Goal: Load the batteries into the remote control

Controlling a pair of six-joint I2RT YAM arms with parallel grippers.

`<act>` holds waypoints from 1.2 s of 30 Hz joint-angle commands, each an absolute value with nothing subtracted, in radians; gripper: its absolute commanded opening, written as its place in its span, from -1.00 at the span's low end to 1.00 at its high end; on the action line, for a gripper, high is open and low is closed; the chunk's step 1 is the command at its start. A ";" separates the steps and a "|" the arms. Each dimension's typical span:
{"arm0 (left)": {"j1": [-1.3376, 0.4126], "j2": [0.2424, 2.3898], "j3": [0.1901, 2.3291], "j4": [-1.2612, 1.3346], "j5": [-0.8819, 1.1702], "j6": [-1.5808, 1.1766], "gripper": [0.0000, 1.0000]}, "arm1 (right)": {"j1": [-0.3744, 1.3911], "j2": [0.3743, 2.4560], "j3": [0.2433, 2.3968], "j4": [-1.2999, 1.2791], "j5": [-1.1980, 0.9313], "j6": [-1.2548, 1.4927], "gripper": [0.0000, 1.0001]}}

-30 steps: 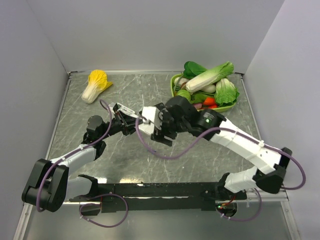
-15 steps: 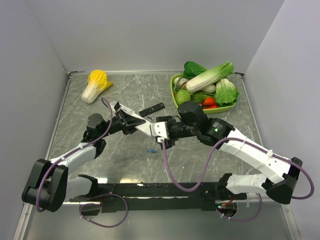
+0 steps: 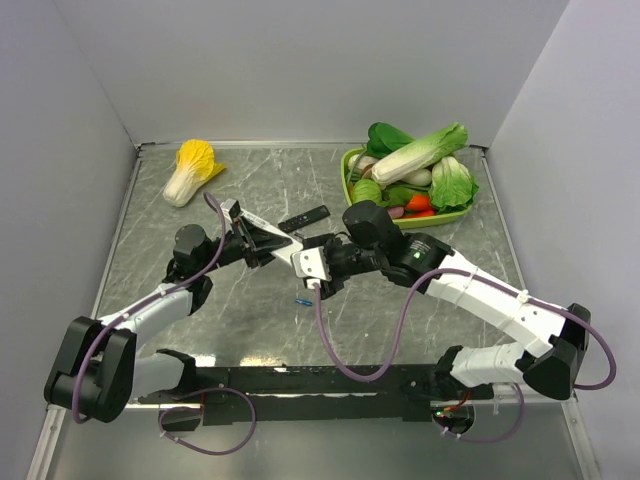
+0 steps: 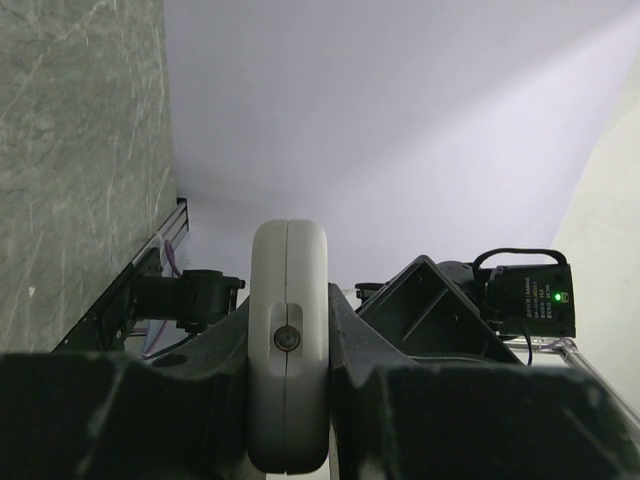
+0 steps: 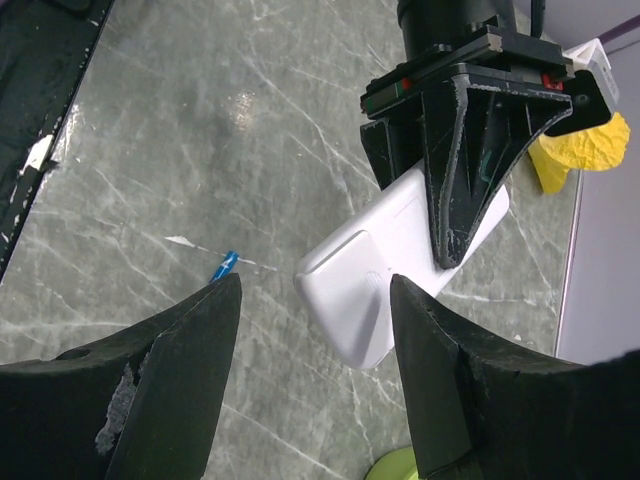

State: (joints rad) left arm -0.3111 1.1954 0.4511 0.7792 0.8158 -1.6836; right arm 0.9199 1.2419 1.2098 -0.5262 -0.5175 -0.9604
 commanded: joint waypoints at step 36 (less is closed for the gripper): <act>-0.308 1.209 0.535 0.793 0.900 -1.655 -0.97 | 0.926 1.279 1.255 -0.609 -0.446 -1.081 0.07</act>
